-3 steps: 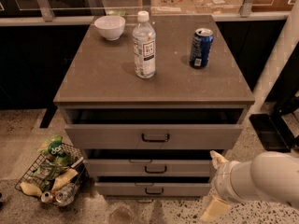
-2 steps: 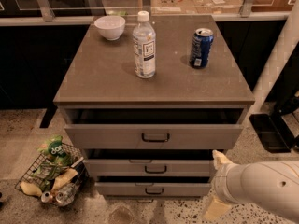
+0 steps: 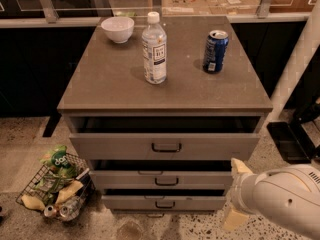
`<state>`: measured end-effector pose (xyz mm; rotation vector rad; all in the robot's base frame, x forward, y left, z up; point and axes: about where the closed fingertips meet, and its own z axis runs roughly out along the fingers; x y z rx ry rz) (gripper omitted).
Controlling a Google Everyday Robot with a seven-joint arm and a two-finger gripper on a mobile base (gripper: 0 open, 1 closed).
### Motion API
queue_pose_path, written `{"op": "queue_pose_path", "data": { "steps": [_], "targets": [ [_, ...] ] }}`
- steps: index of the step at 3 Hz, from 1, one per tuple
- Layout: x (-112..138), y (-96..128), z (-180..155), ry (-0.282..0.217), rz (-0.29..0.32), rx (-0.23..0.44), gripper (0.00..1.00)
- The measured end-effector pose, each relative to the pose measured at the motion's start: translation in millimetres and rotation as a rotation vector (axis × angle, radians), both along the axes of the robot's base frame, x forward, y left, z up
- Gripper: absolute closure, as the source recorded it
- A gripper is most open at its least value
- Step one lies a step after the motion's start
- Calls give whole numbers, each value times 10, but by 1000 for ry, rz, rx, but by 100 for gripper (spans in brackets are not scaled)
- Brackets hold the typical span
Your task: Open middle drawer
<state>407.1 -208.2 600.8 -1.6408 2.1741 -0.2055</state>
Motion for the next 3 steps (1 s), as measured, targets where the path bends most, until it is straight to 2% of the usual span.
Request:
{"op": "queue_pose_path", "data": {
  "steps": [1, 2, 3],
  "targets": [
    [4, 5, -4, -1, 3, 0, 0],
    [72, -24, -242, 7, 38, -3, 0],
    [92, -144, -615, 49, 91, -47, 0]
  ]
}}
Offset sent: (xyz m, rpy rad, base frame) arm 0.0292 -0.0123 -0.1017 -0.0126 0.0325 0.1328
